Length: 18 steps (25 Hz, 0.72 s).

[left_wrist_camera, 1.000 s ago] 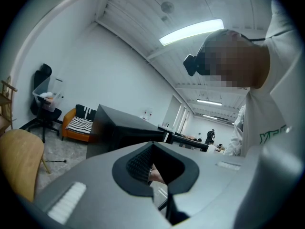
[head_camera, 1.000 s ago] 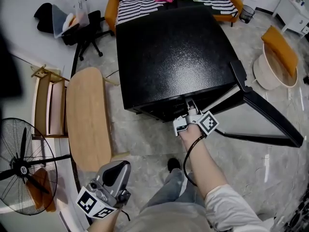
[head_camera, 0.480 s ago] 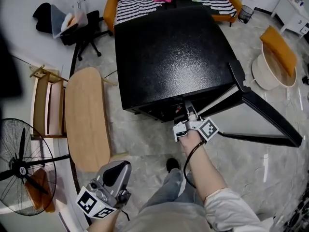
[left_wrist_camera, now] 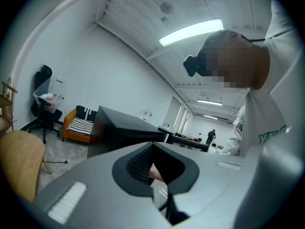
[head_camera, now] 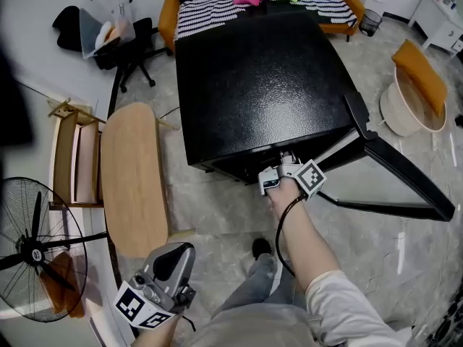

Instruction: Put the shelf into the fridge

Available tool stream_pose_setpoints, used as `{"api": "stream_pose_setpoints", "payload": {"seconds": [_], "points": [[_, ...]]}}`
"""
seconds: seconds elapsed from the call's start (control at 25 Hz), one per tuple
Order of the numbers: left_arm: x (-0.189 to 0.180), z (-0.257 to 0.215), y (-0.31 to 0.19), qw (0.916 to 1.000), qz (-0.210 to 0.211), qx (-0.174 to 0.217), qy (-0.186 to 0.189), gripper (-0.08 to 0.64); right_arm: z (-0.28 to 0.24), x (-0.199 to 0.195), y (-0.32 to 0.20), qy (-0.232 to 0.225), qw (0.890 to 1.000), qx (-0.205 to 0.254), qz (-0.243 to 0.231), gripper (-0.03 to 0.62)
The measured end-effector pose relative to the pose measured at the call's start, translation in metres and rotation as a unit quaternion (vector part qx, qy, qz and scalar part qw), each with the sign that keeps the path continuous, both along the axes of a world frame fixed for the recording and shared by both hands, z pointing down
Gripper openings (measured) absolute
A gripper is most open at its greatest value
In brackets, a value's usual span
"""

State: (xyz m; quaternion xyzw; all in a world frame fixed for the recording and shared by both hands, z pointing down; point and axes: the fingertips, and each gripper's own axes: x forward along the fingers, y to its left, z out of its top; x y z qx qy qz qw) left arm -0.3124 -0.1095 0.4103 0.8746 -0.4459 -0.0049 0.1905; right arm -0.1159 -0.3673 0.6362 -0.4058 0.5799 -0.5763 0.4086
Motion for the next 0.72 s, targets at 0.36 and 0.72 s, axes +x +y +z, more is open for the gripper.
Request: {"api": "stream_pose_setpoints", "payload": {"seconds": [0.36,0.72], "points": [[-0.006,0.001,0.001,0.9999,-0.006,-0.005,-0.007,-0.005,-0.001,-0.006,-0.024,-0.011,1.0,0.006,0.009,0.031],[-0.01,0.003,0.002,0.9998,-0.011,-0.007,-0.012,-0.005,-0.001,-0.008,-0.035,-0.025,0.999,0.021,0.033,0.035]]}}
